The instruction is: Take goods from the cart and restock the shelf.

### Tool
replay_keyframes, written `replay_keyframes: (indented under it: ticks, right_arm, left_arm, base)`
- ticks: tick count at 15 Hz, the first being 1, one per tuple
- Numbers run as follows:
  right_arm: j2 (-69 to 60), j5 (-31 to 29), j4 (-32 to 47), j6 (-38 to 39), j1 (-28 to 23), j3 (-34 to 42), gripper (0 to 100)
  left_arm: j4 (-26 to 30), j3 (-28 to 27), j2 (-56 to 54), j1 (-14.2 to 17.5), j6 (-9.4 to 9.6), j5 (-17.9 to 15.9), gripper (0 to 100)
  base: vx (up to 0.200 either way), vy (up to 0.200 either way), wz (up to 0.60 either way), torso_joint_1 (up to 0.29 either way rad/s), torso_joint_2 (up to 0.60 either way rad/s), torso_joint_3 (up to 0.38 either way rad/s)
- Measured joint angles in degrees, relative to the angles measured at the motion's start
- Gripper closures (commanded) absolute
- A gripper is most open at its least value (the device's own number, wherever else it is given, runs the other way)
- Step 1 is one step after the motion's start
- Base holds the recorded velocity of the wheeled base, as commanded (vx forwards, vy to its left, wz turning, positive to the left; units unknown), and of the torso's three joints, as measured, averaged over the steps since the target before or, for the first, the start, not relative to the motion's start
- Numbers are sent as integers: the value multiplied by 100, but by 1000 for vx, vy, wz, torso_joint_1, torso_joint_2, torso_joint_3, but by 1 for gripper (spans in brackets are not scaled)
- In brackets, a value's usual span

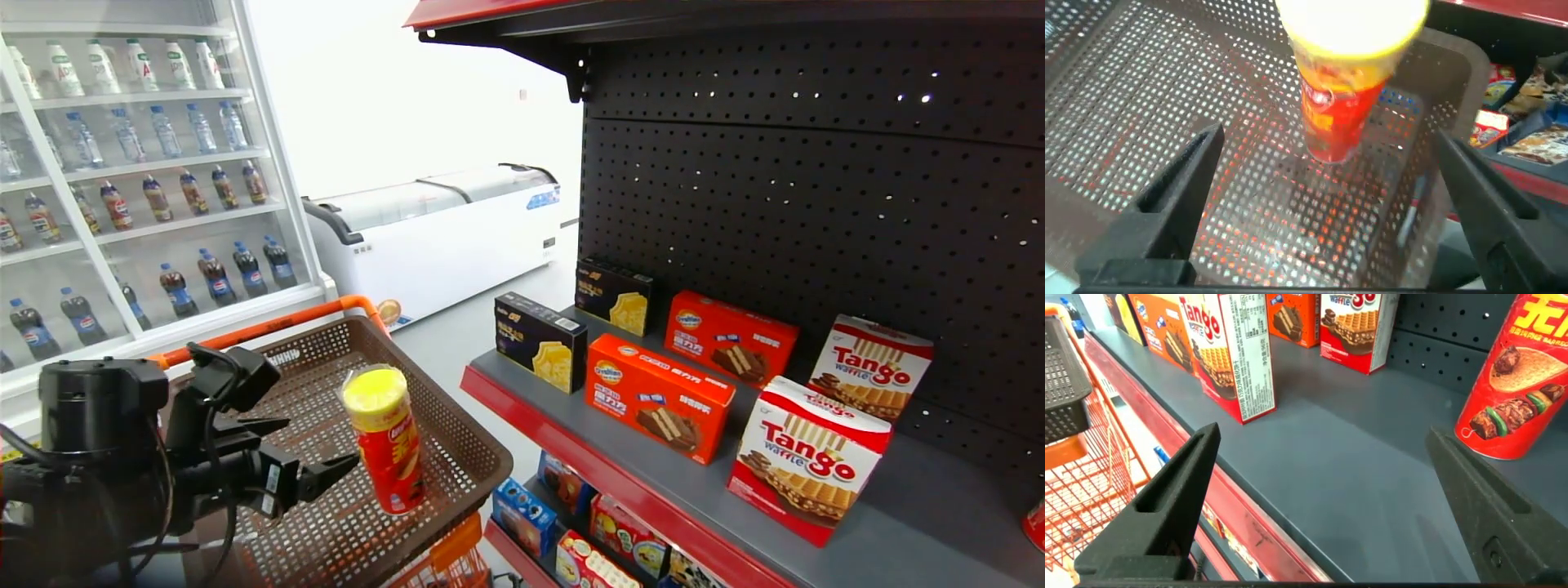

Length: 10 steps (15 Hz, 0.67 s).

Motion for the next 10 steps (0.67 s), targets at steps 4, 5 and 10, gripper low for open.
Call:
replay_keyframes:
  ticks: [4, 5, 10]
  right_arm:
    - [0, 0, 2, 0, -5, 0, 0]
    - [0, 0, 2, 0, -2, 0, 0]
    - [0, -2, 2, 0, 0, 0, 0]
  left_arm:
    - [-312, -517, 984, -83, -9, 2, 0]
    - [-374, -672, 1202, -121, -11, 5, 0]
    - [-499, -1100, 1970, -535, -6, 13, 0]
  base:
    - [0, 0, 0, 0, 0, 0]
    - [0, 0, 0, 0, 0, 0]
    - [0, 0, 0, 0, 0, 0]
